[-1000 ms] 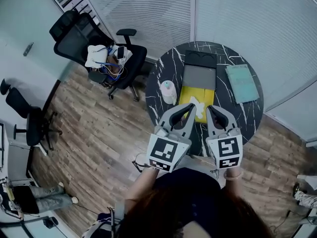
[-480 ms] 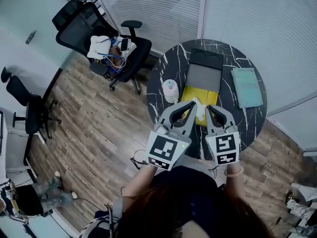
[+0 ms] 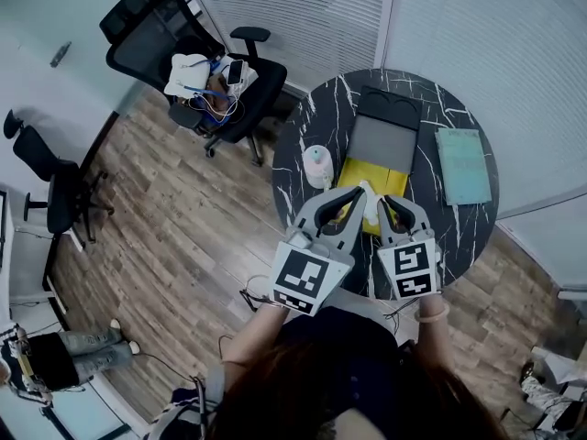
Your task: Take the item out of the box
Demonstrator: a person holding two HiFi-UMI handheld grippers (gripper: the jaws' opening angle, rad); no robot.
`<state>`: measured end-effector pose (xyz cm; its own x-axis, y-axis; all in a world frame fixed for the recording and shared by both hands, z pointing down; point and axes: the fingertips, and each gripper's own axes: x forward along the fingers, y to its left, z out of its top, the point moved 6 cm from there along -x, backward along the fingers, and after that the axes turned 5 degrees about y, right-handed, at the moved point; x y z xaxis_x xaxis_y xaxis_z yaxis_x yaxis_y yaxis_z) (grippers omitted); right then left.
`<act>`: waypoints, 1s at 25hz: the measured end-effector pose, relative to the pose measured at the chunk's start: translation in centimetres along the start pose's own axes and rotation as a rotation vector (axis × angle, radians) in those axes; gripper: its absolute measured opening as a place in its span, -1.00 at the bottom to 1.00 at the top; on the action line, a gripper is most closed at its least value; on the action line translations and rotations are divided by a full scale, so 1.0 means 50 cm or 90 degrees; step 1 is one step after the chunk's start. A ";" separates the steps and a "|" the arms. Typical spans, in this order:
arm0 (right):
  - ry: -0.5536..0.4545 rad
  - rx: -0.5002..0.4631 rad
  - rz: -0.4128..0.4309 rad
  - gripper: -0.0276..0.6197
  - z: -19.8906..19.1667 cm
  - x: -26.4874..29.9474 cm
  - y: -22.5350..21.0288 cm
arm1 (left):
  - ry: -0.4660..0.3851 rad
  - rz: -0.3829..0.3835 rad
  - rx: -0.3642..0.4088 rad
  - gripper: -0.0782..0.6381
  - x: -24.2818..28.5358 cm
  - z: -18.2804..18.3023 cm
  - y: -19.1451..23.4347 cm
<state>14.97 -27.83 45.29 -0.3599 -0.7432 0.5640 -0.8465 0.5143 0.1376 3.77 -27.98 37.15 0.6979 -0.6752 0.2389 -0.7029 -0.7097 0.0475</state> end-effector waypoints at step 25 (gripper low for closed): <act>0.135 -0.064 0.049 -0.60 -0.109 0.150 0.004 | 0.038 0.012 -0.020 -0.71 0.017 -0.035 0.012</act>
<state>14.22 -30.98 53.99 -0.3227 -0.5994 0.7325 -0.7723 0.6142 0.1623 3.70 -28.62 39.07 0.6754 -0.6749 0.2972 -0.7207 -0.6896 0.0719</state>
